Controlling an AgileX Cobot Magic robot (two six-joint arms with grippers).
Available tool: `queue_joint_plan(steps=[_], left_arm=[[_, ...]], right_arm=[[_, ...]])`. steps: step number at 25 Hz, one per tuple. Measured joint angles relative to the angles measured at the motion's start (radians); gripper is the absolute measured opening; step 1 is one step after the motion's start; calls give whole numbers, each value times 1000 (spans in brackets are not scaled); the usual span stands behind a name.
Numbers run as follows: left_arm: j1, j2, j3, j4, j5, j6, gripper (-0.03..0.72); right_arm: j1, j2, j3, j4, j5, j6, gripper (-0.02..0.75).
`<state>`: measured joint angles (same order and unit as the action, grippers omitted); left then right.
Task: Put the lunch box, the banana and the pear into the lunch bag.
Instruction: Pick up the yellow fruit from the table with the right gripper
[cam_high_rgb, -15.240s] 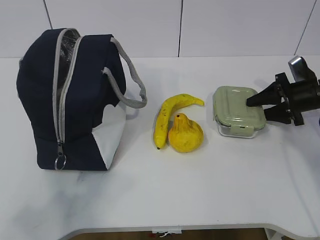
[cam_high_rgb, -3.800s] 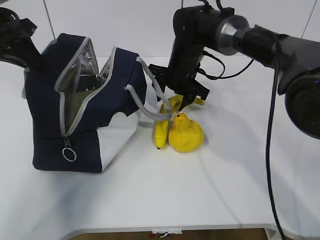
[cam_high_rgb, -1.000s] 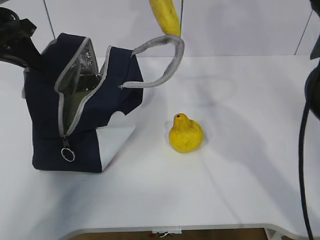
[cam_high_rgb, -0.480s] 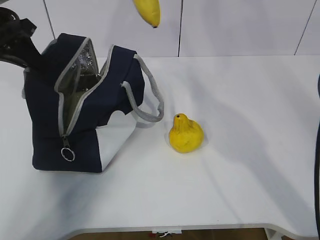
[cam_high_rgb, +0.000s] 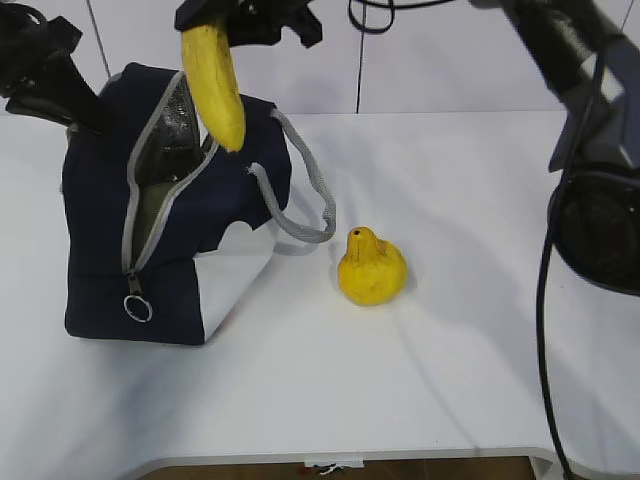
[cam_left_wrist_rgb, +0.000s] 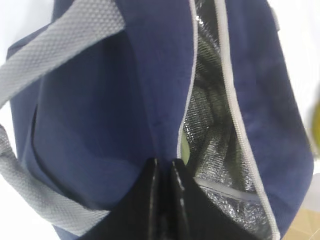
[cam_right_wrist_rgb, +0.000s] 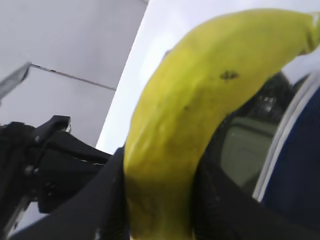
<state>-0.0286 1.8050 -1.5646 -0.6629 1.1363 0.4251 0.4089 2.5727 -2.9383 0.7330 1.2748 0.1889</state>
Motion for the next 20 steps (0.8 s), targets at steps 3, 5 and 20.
queue_joint_plan(steps=[3,5,20], left_arm=[[0,0,0,-2,0,0,2],[0,0,0,-3,-2,0,1],[0,0,0,-11,-6,0,1]], right_arm=[[0,52,0,71,0,45,277],[2,85,0,102,-5,70,277],[45,164,0,50,-25,108,475]])
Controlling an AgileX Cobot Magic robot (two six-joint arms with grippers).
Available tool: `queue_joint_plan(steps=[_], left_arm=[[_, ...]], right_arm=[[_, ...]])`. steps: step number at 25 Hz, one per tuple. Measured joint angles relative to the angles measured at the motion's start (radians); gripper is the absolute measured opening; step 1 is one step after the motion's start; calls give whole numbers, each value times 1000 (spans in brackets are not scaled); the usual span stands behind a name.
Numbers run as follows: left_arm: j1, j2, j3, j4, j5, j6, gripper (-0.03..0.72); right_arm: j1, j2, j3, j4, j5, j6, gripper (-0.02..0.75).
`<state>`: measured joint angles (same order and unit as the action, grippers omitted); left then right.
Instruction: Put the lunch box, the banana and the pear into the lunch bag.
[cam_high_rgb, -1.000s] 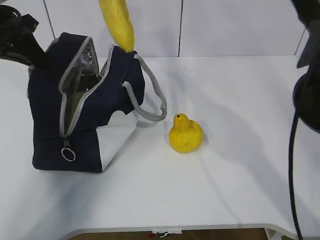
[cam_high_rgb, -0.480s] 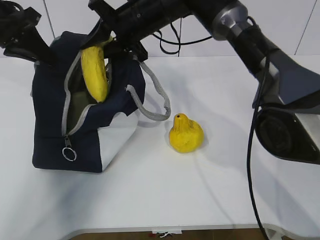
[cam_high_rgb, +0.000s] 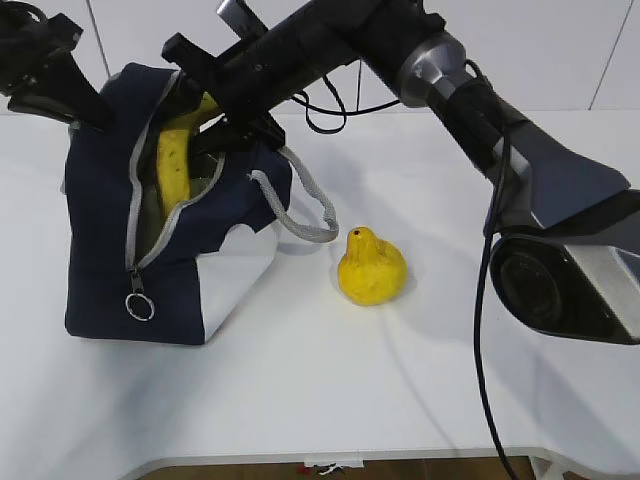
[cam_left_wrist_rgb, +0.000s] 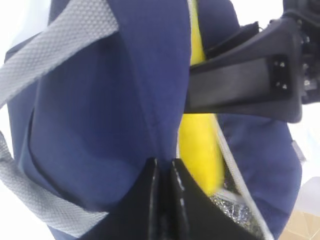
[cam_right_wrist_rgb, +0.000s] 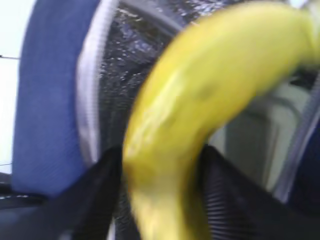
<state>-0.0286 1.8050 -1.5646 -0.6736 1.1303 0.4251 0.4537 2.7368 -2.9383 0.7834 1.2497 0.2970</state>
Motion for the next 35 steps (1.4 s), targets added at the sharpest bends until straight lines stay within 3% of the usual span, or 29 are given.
queue_joint_plan(steps=[4,12,14,18,28,35], left_arm=[[0,0,0,2,0,0,1],[2,0,0,8,-2,0,1],[2,0,0,11,-2,0,1],[2,0,0,13,0,0,1],[2,0,0,17,0,0,1],[2,0,0,32,6,0,1]], right_arm=[[-2,-2,0,11,0,0,557],[-68,-14,0,172,2,-84,566],[-76,-31,0,161,2,-99,566],[-79,-108,0,24,2,-110,566],[-32,-298,0,-535,13,-220,568],[-31,-307,0,-691,19,-311,573]])
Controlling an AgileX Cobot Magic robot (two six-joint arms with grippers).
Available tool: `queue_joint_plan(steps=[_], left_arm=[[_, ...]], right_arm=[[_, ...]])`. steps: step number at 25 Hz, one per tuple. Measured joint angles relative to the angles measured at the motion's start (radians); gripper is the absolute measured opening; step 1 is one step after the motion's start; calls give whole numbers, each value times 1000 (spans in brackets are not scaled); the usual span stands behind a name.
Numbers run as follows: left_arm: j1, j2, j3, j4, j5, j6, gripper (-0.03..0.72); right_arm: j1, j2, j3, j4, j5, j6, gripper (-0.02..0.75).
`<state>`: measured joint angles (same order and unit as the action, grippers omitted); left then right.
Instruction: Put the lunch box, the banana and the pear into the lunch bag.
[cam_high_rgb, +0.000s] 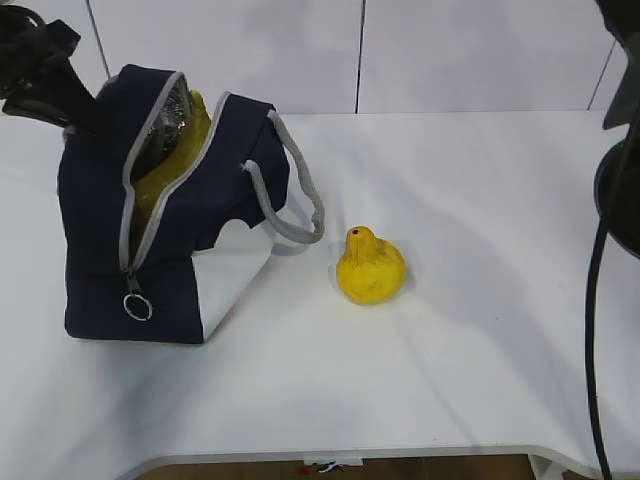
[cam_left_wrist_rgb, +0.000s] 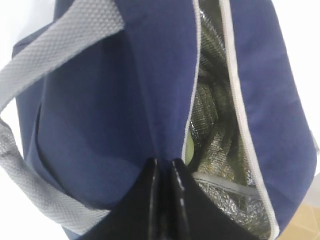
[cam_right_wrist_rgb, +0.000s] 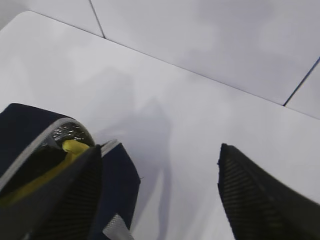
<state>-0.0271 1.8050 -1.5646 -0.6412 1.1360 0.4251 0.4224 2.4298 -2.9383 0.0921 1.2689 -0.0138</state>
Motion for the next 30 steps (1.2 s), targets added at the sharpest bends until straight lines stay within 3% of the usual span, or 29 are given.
queue_joint_plan(steps=[5,9,25,30], left_arm=[[0,0,0,14,18,0,1],[0,0,0,27,20,0,1],[0,0,0,53,20,0,1],[0,0,0,53,29,0,1]], right_arm=[[0,-7,0,-46,2,-41,573],[2,-44,88,-70,2,-79,573],[2,-492,899,-138,-4,-64,573],[2,-582,1055,-28,-8,-21,573]])
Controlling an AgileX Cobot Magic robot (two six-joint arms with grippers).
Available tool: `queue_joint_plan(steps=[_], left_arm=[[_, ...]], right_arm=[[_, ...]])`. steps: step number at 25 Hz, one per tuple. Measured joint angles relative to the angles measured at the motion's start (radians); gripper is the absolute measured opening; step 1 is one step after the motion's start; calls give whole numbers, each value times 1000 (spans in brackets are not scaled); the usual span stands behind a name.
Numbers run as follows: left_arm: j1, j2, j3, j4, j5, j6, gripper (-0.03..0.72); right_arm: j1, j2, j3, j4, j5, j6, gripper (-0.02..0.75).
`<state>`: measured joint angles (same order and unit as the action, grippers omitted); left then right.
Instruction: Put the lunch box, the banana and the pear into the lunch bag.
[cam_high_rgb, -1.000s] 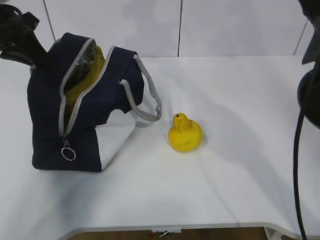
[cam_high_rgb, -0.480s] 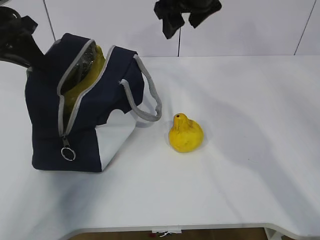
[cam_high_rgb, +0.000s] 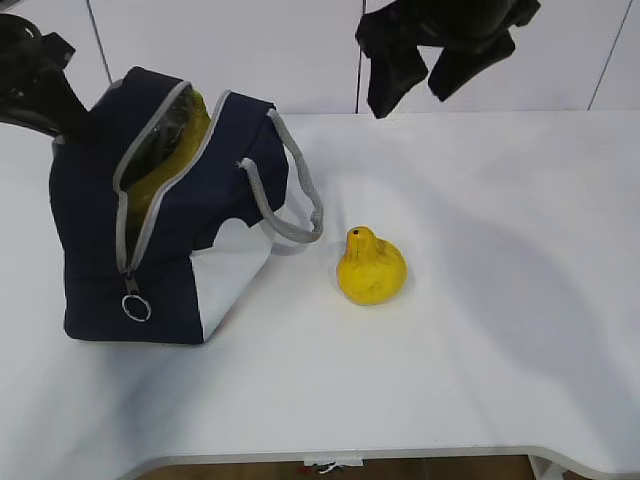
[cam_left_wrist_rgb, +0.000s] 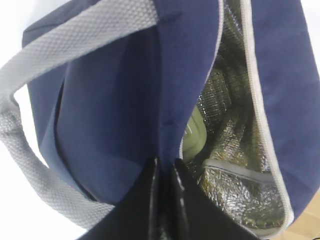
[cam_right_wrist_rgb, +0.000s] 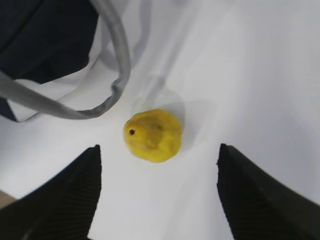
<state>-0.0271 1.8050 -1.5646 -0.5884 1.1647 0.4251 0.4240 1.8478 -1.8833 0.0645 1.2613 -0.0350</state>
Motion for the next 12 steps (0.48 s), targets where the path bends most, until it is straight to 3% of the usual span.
queue_joint_plan(steps=[4,12], left_arm=[[0,0,0,0,14,0,1],[0,0,0,0,29,0,1]], right_arm=[[0,-14,48,91,0,2,573],[0,0,50,99,-6,4,573]])
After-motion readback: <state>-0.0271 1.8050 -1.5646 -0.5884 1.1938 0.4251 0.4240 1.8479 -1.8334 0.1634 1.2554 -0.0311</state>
